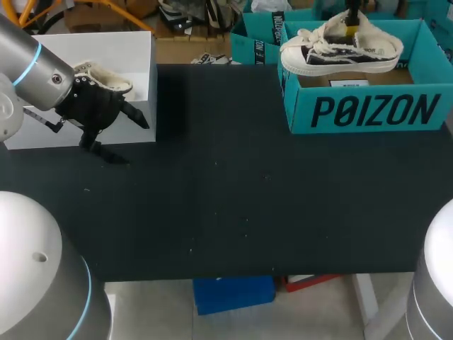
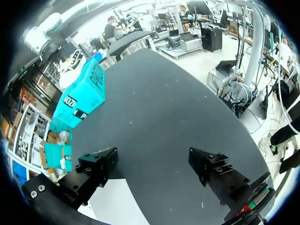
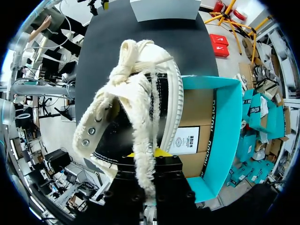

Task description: Take the shoe out of the shoebox, open the shoe tongue, remove and reinsert the insole, then place the shoe into the shoebox

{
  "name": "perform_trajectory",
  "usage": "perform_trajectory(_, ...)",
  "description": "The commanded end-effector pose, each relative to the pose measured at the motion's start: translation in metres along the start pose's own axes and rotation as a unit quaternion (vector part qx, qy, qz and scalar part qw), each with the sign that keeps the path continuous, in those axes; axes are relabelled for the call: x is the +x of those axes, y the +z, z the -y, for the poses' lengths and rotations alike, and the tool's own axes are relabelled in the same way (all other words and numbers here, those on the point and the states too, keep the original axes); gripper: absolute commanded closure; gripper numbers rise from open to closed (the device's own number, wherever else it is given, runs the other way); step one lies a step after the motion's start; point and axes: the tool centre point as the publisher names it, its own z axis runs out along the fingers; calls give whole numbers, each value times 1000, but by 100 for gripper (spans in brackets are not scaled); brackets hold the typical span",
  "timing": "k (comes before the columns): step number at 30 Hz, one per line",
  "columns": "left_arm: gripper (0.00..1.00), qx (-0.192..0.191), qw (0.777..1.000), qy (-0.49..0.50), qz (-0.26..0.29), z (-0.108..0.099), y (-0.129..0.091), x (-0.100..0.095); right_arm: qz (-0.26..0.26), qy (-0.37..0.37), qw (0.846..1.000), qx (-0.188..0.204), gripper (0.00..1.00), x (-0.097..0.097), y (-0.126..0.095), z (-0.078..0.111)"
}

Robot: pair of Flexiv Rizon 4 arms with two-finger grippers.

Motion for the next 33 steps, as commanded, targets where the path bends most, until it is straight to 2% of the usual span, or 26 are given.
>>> perform_trajectory(1, 0, -1, 1000, 1, 2, 0, 0, 1, 15, -5, 1000, -12, 100, 0, 11, 11)
perform_trajectory(20, 0, -1, 1000, 1, 2, 0, 0, 1, -19, -20, 1000, -10, 100, -32, 48, 40)
perform_trajectory(33, 0, -1, 1000, 1, 2, 0, 0, 1, -33, -23, 999, -14, 100, -35, 66, 68)
